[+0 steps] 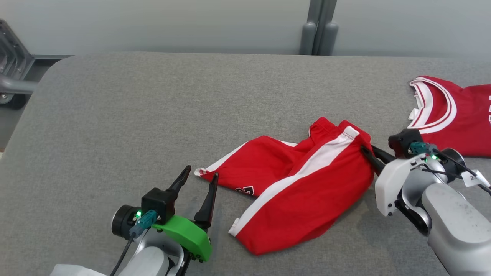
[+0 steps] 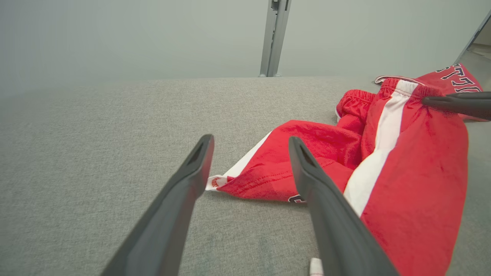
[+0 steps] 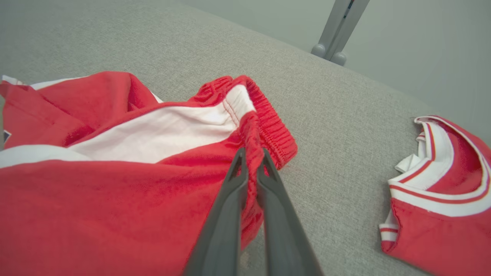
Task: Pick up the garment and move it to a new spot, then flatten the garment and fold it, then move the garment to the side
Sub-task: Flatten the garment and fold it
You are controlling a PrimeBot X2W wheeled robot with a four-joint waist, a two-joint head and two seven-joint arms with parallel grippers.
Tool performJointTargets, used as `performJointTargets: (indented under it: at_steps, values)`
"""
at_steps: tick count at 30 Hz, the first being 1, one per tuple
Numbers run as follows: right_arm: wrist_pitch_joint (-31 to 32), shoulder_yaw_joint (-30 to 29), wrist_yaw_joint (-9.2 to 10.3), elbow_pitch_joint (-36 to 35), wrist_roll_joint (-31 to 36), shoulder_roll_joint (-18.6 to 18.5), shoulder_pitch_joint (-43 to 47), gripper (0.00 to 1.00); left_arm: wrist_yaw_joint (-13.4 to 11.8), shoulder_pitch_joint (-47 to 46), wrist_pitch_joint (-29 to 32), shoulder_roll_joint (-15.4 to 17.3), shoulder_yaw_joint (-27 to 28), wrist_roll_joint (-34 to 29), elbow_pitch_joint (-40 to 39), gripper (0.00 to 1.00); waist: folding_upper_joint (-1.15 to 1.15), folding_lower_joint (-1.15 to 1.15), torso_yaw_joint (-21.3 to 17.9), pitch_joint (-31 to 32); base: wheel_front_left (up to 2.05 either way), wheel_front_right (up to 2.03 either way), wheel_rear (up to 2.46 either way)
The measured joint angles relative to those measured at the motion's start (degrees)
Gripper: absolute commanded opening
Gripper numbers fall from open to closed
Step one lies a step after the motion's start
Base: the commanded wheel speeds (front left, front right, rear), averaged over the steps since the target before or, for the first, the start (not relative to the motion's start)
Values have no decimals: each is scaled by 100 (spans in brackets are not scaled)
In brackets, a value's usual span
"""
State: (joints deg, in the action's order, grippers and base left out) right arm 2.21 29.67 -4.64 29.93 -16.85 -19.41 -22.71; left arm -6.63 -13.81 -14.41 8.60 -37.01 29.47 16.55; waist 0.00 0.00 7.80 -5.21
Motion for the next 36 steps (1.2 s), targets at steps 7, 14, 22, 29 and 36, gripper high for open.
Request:
performJointTargets:
  at_steps: [7, 14, 22, 29, 36]
  values:
    - [-434, -314, 119, -78, -410, 0, 647, 0, 0, 11, 0, 1, 23, -143, -65, 100, 0, 0, -350, -40, 0, 0, 0]
    - [-749, -442, 105, -177, -703, 53, 1217, 0, 0, 73, 0, 8, 24, -202, -81, 100, 0, 0, -601, -77, 0, 0, 0]
    - [-881, -486, 45, -175, -898, 98, 1769, 0, 4, 109, 0, 31, 15, -261, -82, 100, 0, 0, -740, -62, 0, 0, 0]
    - [-976, -621, -38, -277, -1203, 91, 1841, 100, 9, 173, 0, 42, -9, -298, -69, 100, 0, 0, -766, -19, 0, 0, 0]
    - [-1009, -797, -101, -516, -1428, -118, 1839, 100, 14, 209, 0, 42, -19, -303, -52, 100, 0, 0, -752, 16, 0, 0, 0]
